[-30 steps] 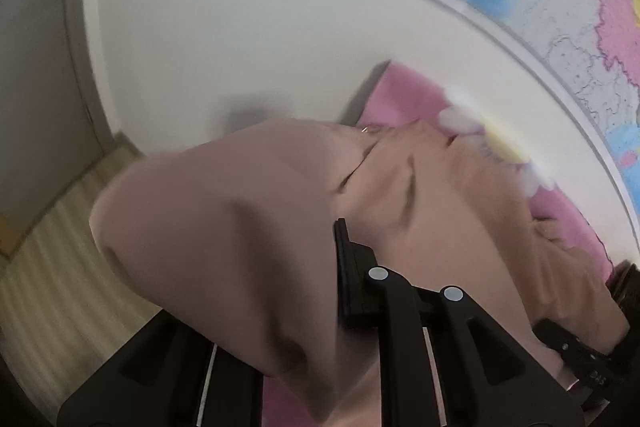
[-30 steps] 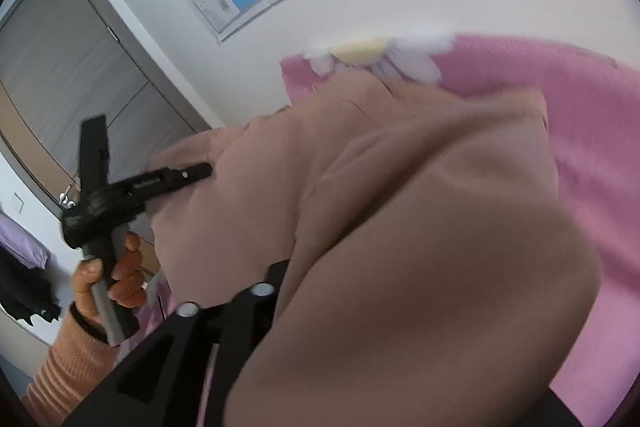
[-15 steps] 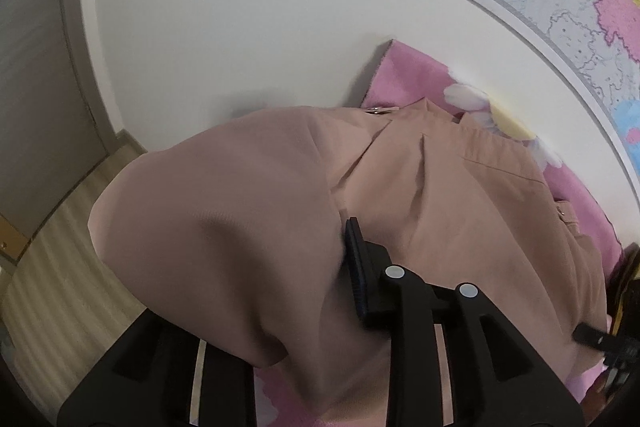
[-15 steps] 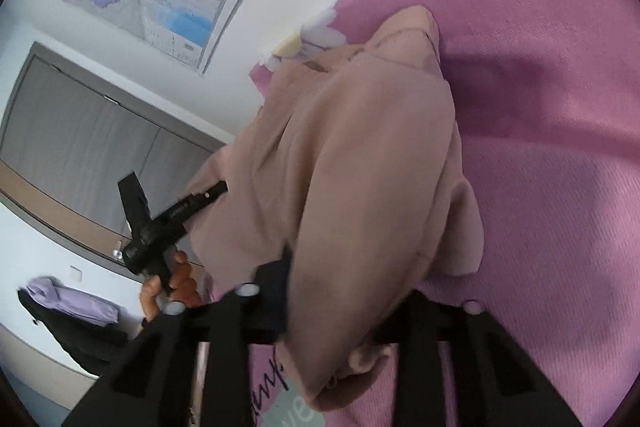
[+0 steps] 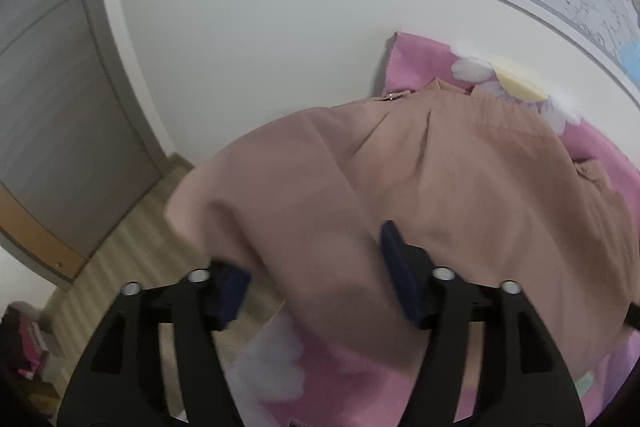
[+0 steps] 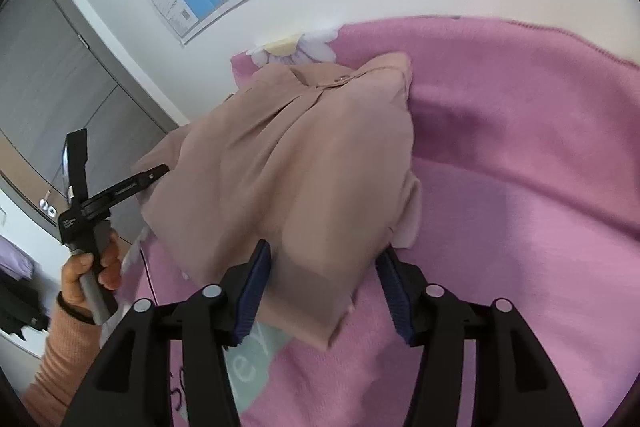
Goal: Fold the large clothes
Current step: 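Lower the jacket bundle onto the sheet and open both tools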
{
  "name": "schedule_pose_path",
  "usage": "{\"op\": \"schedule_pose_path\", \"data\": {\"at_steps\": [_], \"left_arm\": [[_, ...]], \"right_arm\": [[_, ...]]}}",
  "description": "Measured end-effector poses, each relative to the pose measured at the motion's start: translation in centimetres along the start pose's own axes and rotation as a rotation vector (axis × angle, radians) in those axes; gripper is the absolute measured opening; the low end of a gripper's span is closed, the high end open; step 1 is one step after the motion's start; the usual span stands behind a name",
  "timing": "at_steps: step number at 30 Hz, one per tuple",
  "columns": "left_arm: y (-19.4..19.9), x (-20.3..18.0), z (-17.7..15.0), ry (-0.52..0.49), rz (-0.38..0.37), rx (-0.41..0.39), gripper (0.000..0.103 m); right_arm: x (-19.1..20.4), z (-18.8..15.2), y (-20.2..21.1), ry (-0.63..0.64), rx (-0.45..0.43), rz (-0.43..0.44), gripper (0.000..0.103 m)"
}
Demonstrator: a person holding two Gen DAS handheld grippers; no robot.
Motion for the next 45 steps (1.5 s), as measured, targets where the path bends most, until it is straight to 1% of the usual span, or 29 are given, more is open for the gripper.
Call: {"op": "schedule_pose_path", "data": {"at_steps": [1,5,8,10,12,13,16,19,21,22,24,26,30,32,34,36,37,40,43,45], "left_arm": [[0.5,-0.2,-0.3,-0.003,0.008,-0.008,0.07],[2.3,-1.3,-1.7,-0.037,0.042,-0.05,0.073],[4.7,-2.5,-2.8,-0.074,0.045,-0.083,0.075],[5.6,-3.3,-3.2,-0.084,0.024,-0.103,0.078],[6.8,-4.1,-3.7,-0.101,0.007,-0.117,0.079],[7.1,-4.6,-4.0,-0.099,-0.029,-0.084,0.081],[8.1,-5.9,-4.5,-0.118,-0.048,-0.095,0.088],[8.7,-7.0,-5.0,-0.125,-0.077,-0.092,0.092],[8.5,-7.7,-5.4,-0.139,-0.089,-0.085,0.094],[8.3,-8.0,-5.6,-0.139,-0.098,-0.079,0.095],[7.6,-8.4,-5.9,-0.132,-0.116,-0.06,0.095],[6.5,-8.8,-6.2,-0.117,-0.128,-0.032,0.095],[4.7,-9.3,-7.0,-0.09,-0.153,0.007,0.095],[3.9,-9.7,-7.4,-0.092,-0.146,0.029,0.095],[3.3,-9.7,-7.7,-0.083,-0.159,0.053,0.095],[2.8,-9.6,-8.0,-0.083,-0.133,0.087,0.096],[2.7,-9.5,-8.1,-0.072,-0.135,0.098,0.096],[3.6,-9.2,-8.2,-0.058,-0.157,0.08,0.095],[4.3,-9.5,-8.3,-0.094,-0.136,0.061,0.095],[4.7,-9.8,-8.3,-0.1,-0.148,0.054,0.095]], "right_arm": [[-0.1,0.0,0.1,0.005,-0.008,-0.017,0.059],[0.1,-0.4,1.1,0.041,-0.034,-0.069,0.059],[0.1,-0.7,2.2,0.057,-0.067,-0.101,0.059],[0.1,-0.8,2.9,0.048,-0.091,-0.109,0.059],[0.3,-0.9,3.5,0.056,-0.117,-0.107,0.059],[0.7,-1.0,3.8,0.074,-0.132,-0.111,0.059],[2.1,-1.1,4.2,0.134,-0.168,-0.113,0.059],[3.3,-1.1,3.9,0.162,-0.175,-0.111,0.059],[4.0,-1.1,3.4,0.179,-0.173,-0.108,0.059],[4.4,-1.0,2.9,0.19,-0.172,-0.119,0.059],[4.9,-1.2,1.8,0.21,-0.155,-0.133,0.059],[5.1,-1.5,0.5,0.222,-0.133,-0.169,0.059],[4.9,-2.3,-0.8,0.229,-0.113,-0.18,0.059],[4.8,-2.6,-1.0,0.237,-0.107,-0.176,0.061],[4.7,-2.7,-1.1,0.238,-0.096,-0.177,0.062],[4.7,-2.7,-0.8,0.239,-0.094,-0.174,0.062],[4.8,-2.8,-0.4,0.239,-0.097,-0.174,0.062],[4.7,-2.7,0.9,0.216,-0.128,-0.137,0.062],[4.9,-2.2,1.5,0.216,-0.161,-0.139,0.062],[5.0,-2.0,1.3,0.214,-0.162,-0.144,0.062]]}}
Point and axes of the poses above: each gripper's, at about its wrist camera, not at the fingertips, and y roughly against the way its jaws point, x to its left, z to its top, the point moved 2 cm from there along -y, roughly the way its jaws point, and after that the axes turned 15 degrees about -z, right-handed, at the moved point
